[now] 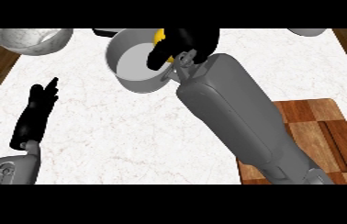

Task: Pick the lemon from the cutting board and place it in the pot

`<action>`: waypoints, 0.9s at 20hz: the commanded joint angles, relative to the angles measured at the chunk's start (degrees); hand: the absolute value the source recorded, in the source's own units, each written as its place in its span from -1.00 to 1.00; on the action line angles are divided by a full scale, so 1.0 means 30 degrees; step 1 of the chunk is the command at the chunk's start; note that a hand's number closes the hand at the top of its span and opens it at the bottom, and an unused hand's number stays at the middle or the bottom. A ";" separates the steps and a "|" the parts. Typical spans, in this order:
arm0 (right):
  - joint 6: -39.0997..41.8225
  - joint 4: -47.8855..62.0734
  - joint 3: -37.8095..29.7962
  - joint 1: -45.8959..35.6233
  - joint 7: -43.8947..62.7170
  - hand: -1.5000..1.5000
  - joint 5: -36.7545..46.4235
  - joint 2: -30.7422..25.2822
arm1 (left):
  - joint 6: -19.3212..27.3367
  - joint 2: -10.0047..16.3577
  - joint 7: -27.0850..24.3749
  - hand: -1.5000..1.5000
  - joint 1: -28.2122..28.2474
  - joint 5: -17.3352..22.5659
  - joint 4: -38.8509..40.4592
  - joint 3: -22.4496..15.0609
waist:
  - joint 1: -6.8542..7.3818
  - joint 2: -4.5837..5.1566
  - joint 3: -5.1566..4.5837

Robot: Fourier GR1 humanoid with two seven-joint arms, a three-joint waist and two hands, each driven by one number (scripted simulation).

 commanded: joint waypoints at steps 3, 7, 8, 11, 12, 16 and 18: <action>-0.5710 0.4152 0.0921 -0.0833 0.0060 -1.00 -0.2689 0.0099 | 0.0224 -0.0193 0.0043 0.00 -0.0286 -0.0313 0.0101 -0.0110 | 0.0188 0.0073 0.0002; -0.9047 0.3902 -0.0072 -0.0512 -0.1764 -1.00 -0.3773 0.0100 | -0.0326 0.0303 -0.0338 0.00 -0.0067 0.0041 0.0165 0.0261 | 0.0129 0.0048 0.0017; -0.9983 0.3541 0.0394 -0.0891 -0.1036 -1.00 -0.3891 0.0100 | 0.0206 -0.0296 -0.0329 0.00 -0.0117 -0.0250 0.0539 0.0000 | 0.0057 0.0014 0.0010; -1.3573 0.3483 -0.0580 0.0623 -0.3181 -1.00 -0.2941 0.0101 | -0.0201 -0.0091 -0.0585 0.00 0.0824 -0.0163 -0.0328 -0.0137 | -0.0015 0.0025 0.0036; -1.3816 0.3162 -0.0715 0.0290 -0.2852 -1.00 -0.3367 0.0101 | 0.0383 -0.0769 -0.0367 0.00 0.0835 -0.0394 -0.0115 -0.0370 | -0.0221 -0.0034 0.0031; -1.6401 0.2159 -0.0782 0.1756 -0.3166 -1.00 -0.2229 0.0101 | 0.0081 0.0059 0.0014 0.00 0.0675 0.0058 -0.0370 0.0564 | -0.0725 -0.0198 0.0036; -1.5642 0.1343 -0.1964 0.1733 -0.3063 -1.00 -0.1874 -0.0495 | 0.0216 -0.0104 0.0169 0.00 0.0743 -0.0051 -0.0314 0.0534 | -0.0991 -0.0225 0.0033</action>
